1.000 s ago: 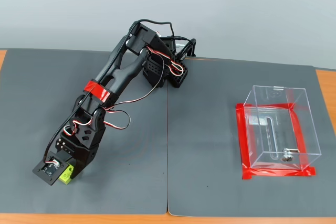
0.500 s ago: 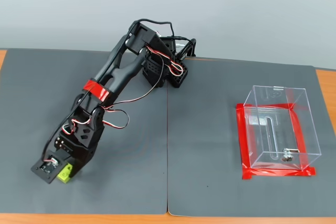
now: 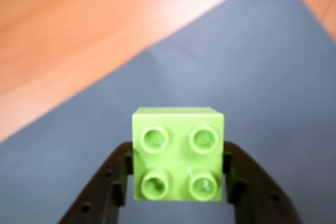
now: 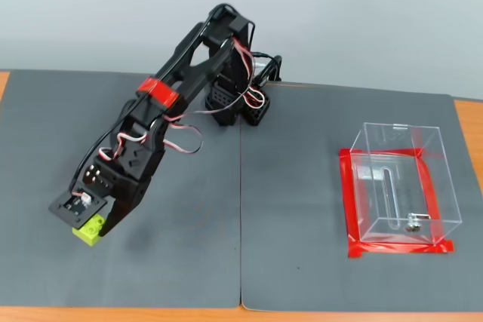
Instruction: Pick the green lego block and place it into the transparent box
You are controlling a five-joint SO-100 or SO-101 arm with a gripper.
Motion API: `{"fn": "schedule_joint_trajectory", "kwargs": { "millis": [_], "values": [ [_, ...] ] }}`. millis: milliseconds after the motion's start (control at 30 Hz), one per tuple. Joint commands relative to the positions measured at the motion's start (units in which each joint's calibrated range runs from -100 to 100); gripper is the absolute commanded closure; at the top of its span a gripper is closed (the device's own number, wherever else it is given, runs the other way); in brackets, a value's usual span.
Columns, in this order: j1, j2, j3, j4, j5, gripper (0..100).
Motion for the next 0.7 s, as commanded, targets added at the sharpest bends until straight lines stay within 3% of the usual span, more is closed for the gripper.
{"fn": "schedule_joint_trajectory", "kwargs": {
  "millis": [0,333,667],
  "values": [
    [-1.70,-7.94,-0.45,0.11,0.01,98],
    [-10.28,-18.45,-1.08,1.33,0.01,98],
    [-26.69,-25.65,-1.26,8.27,0.01,98]
  ]
}}
